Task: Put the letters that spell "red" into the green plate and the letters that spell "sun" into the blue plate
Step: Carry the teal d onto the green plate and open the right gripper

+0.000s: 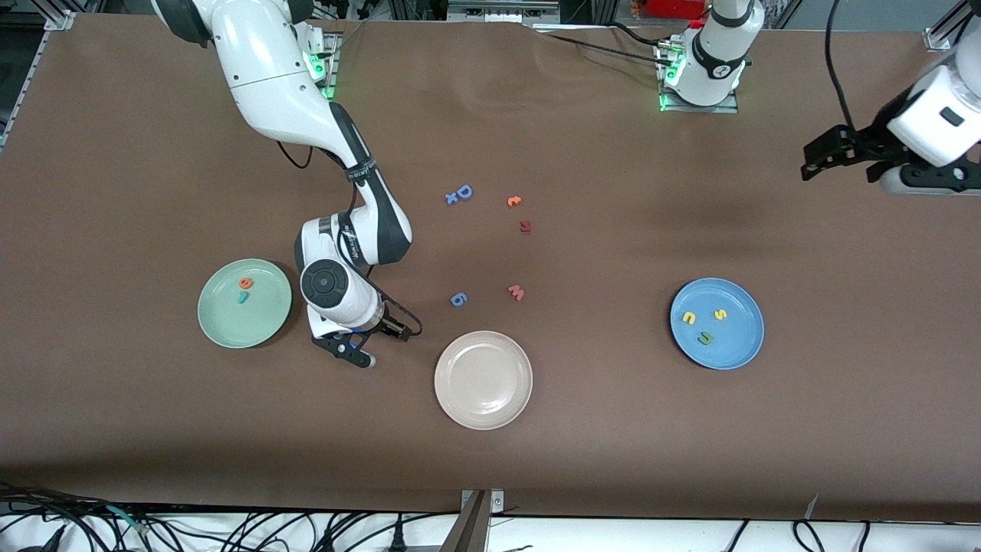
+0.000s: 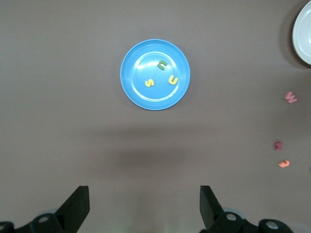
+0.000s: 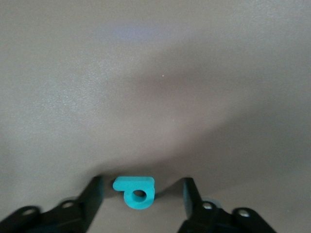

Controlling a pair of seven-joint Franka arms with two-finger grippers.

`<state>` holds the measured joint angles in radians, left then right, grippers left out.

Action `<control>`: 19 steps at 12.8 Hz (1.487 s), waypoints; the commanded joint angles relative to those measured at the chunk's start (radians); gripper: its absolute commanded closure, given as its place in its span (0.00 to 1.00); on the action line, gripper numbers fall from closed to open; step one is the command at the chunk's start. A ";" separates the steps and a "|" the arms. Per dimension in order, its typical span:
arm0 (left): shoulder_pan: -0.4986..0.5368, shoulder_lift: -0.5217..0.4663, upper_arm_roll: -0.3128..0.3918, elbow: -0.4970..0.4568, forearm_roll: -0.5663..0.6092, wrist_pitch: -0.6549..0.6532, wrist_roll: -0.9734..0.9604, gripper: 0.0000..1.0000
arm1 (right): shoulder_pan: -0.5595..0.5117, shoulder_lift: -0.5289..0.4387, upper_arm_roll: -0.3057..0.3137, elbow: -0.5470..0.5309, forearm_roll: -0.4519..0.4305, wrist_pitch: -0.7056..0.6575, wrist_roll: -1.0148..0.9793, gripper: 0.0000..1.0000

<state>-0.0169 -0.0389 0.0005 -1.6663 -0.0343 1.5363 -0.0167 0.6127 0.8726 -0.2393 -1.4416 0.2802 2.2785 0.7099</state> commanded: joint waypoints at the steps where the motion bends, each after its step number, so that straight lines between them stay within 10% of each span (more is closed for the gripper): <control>1: -0.023 0.043 0.024 0.034 0.031 0.001 0.026 0.00 | -0.001 0.023 -0.003 0.033 0.011 -0.002 -0.007 0.53; 5: -0.017 0.047 0.015 0.020 0.025 0.010 0.026 0.00 | -0.002 0.025 -0.003 0.033 0.010 -0.004 -0.010 0.72; 11: -0.020 0.047 0.010 0.030 0.022 -0.019 0.024 0.00 | -0.010 0.006 -0.026 0.052 0.002 -0.066 -0.052 0.74; 19: -0.020 0.036 -0.033 0.033 0.034 -0.044 0.015 0.00 | -0.005 -0.035 -0.236 0.073 -0.006 -0.397 -0.380 0.74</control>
<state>-0.0303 -0.0045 -0.0018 -1.6509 -0.0338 1.5127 -0.0036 0.6060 0.8518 -0.4258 -1.3656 0.2775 1.9515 0.4120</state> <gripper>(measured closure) 0.000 0.652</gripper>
